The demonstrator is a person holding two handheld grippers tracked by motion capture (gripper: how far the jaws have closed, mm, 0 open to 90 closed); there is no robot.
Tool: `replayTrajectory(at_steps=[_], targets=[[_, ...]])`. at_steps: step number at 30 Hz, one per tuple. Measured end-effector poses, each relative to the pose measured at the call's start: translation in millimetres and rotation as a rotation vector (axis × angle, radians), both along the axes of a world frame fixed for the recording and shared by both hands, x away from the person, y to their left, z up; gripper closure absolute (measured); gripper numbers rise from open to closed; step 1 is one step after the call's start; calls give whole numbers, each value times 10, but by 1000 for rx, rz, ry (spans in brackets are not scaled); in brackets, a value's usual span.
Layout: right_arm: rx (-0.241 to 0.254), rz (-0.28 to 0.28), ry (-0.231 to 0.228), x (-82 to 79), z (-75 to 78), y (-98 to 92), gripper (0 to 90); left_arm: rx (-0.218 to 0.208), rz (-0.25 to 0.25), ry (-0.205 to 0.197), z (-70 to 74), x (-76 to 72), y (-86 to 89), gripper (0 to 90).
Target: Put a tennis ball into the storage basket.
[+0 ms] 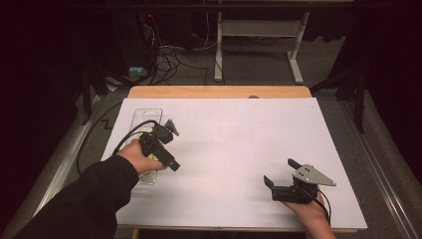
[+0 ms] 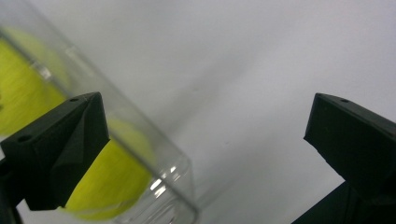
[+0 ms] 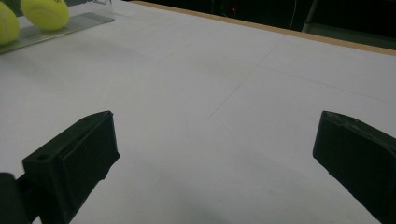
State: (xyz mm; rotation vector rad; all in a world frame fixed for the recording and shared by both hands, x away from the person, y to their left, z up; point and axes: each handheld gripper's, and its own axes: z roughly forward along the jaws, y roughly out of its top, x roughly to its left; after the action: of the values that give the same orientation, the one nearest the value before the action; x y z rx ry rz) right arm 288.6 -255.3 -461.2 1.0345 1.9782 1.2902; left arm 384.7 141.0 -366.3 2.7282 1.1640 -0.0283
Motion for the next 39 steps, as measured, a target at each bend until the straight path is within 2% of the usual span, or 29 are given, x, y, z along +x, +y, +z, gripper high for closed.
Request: replayTrajectory(at_steps=[7, 10, 12, 15, 18, 21, 25, 27, 30, 34, 36, 39], targets=[[4, 0, -1, -4, 3, -4, 0, -8, -48, 11, -115, -34, -289, 0], [1, 4, 1, -3, 0, -3, 0, -18, -54, -2, -213, -67, -366, 0], [-1, 5, 1, -4, -2, 0, 0, -48, -51, -10, -295, -106, -397, 0], [1, 6, 2, -10, -5, 8, 0, -122, -39, -35, -415, -192, -418, 2], [-3, 11, 1, -11, -11, 14, 0, -191, -20, -94, -495, -263, -399, 0], [-2, 16, 0, -13, -16, 27, 0, -311, 17, -161, -593, -323, -331, 0], [8, 19, 4, -20, -17, 34, 0, -407, 45, -259, -732, -405, -279, 0], [11, 19, 4, -21, -17, 32, 0, -445, 48, -302, -781, -438, -259, 0], [18, 19, 8, -25, -19, 30, 0, -543, 43, -374, -829, -492, -194, 0], [27, 13, 11, -39, -17, 27, 0, -631, 56, -477, -856, -568, -123, 0], [39, 11, 9, -52, -12, 15, 0, -656, 50, -500, -861, -588, -98, 0], [47, 1, 2, -80, -5, -6, 0, -710, 40, -555, -817, -643, -44, 0]])
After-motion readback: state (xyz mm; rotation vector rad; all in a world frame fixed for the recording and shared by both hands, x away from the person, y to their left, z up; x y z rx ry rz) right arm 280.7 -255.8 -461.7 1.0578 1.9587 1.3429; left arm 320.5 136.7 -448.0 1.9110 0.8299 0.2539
